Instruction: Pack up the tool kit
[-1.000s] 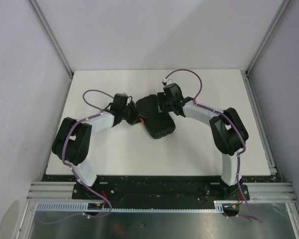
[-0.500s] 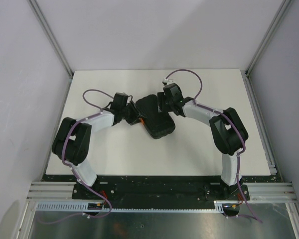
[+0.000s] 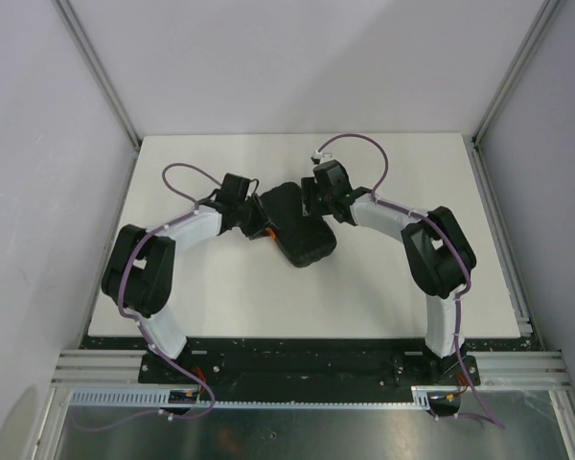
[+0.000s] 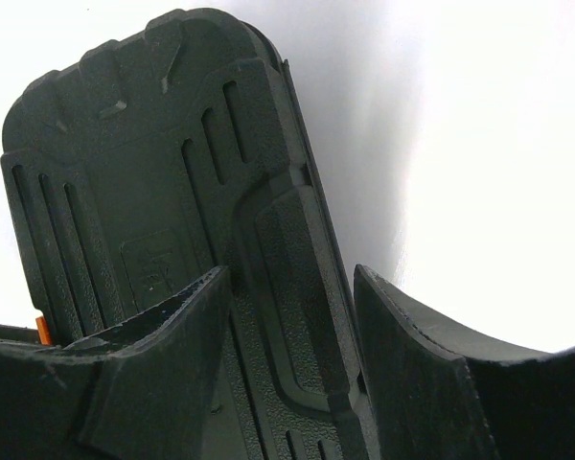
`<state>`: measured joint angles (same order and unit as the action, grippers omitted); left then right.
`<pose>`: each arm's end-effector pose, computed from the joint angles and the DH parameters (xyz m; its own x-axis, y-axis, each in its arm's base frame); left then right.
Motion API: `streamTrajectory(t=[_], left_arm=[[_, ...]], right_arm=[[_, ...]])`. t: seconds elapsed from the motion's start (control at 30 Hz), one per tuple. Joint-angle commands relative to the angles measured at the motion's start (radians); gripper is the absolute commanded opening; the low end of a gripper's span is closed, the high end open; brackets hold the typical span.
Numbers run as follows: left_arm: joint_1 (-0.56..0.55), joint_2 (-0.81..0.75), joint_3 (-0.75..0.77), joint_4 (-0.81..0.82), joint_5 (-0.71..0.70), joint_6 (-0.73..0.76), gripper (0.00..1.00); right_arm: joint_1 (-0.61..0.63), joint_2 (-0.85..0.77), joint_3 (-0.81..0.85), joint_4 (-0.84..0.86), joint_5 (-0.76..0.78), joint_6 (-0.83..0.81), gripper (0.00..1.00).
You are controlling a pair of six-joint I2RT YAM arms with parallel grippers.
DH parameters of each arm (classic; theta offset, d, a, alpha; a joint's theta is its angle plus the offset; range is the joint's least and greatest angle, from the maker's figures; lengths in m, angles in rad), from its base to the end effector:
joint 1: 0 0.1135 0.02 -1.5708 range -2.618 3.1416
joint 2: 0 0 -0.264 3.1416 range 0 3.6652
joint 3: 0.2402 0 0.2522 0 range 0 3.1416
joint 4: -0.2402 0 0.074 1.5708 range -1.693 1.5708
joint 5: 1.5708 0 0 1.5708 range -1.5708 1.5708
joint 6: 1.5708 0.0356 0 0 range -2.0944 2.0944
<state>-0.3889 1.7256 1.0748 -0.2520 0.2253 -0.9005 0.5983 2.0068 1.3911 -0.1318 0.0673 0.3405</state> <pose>0.3294 -0.1436 0.1883 -0.8412 -0.4807 -0.2474 -0.2601 0.7610 -0.5944 0.3702 0.2495 0.1859 -0.7035 -0.0763 -0.7066 -0.3037 0.9312 0.2018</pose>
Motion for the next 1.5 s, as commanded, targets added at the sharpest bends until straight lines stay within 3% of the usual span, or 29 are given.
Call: streamTrajectory(t=[0.0, 0.07, 0.13, 0.17, 0.27, 0.37, 0.67, 1.13, 1.2, 1.27, 1.37, 1.47], left_arm=[[-0.066, 0.004, 0.082, 0.117, 0.135, 0.015, 0.04], [-0.065, 0.010, 0.071, 0.117, 0.131, 0.015, 0.16], [-0.065, 0.018, 0.064, 0.118, 0.135, 0.013, 0.23], [-0.065, 0.022, 0.064, 0.118, 0.137, 0.010, 0.22], [-0.065, 0.031, 0.075, 0.118, 0.143, -0.001, 0.06], [-0.066, 0.038, 0.104, 0.107, 0.146, -0.007, 0.01], [-0.082, 0.076, 0.196, -0.061, 0.084, 0.061, 0.00], [-0.082, 0.120, 0.263, -0.121, 0.071, 0.089, 0.01], [-0.082, 0.085, 0.201, -0.050, 0.076, 0.091, 0.30], [-0.082, 0.037, 0.119, 0.044, 0.066, 0.087, 0.51], [-0.082, -0.011, 0.016, 0.158, 0.051, 0.083, 0.65], [-0.081, -0.041, -0.073, 0.272, 0.052, 0.066, 0.72]], right_arm=[[0.079, 0.160, -0.092, -0.261, -0.137, -0.010, 0.60], [0.077, 0.162, -0.092, -0.260, -0.139, -0.010, 0.60], [0.074, 0.164, -0.092, -0.263, -0.139, -0.009, 0.60], [0.074, 0.165, -0.092, -0.266, -0.140, -0.008, 0.60], [0.074, 0.167, -0.091, -0.268, -0.142, -0.008, 0.60], [0.073, 0.166, -0.092, -0.265, -0.140, -0.008, 0.60], [0.089, 0.166, -0.092, -0.262, -0.106, -0.021, 0.60], [0.126, 0.179, -0.092, -0.254, -0.088, -0.020, 0.59], [0.114, 0.176, -0.091, -0.250, -0.096, -0.013, 0.59], [0.104, 0.175, -0.091, -0.248, -0.103, -0.009, 0.59], [0.095, 0.173, -0.092, -0.246, -0.117, -0.005, 0.59], [0.092, 0.174, -0.091, -0.246, -0.124, -0.006, 0.59]])
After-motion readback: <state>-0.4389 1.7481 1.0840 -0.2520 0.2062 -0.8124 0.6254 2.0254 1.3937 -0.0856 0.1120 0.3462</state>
